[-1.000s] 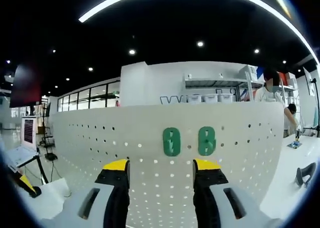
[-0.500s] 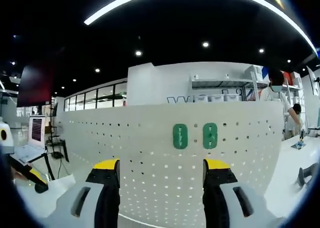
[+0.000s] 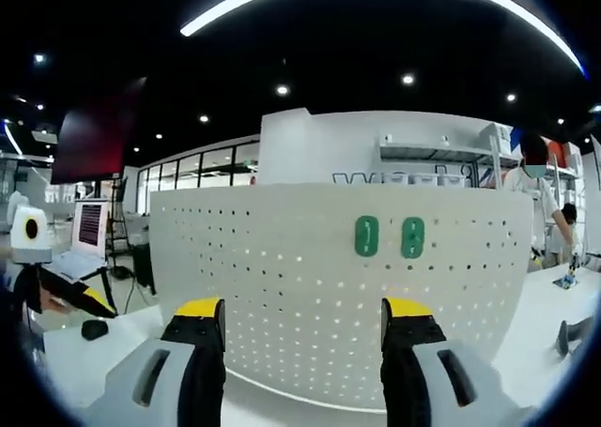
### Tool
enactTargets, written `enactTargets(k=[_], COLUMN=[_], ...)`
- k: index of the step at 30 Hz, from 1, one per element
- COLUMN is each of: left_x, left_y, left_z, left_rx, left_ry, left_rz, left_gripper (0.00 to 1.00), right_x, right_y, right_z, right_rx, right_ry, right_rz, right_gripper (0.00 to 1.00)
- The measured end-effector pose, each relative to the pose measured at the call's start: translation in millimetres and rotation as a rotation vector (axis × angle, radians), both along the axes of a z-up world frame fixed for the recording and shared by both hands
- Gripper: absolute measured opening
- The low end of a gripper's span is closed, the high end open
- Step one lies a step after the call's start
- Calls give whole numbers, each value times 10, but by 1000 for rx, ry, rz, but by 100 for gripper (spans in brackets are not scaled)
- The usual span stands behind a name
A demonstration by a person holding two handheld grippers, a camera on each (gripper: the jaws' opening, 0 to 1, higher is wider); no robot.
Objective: Insert the hook assembly into the mounting plate slot until the hook locks in place.
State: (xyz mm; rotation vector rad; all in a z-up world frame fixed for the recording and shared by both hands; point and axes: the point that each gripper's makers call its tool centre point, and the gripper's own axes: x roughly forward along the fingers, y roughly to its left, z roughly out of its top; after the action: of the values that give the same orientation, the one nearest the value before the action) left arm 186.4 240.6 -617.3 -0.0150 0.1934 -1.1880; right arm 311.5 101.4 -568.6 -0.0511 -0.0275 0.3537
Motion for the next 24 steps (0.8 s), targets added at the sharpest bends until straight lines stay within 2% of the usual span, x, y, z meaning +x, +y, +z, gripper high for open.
enactTargets(k=[24], left_x=[-152], left_y=[222], left_z=[-146], left_rx=[41], left_ry=[13], left_rz=[42], left_gripper=[98], right_x=[-710], right_y=[471], right_z=[-494], right_rx=[-31], right_ry=[110], right_rz=[149], right_gripper=[67])
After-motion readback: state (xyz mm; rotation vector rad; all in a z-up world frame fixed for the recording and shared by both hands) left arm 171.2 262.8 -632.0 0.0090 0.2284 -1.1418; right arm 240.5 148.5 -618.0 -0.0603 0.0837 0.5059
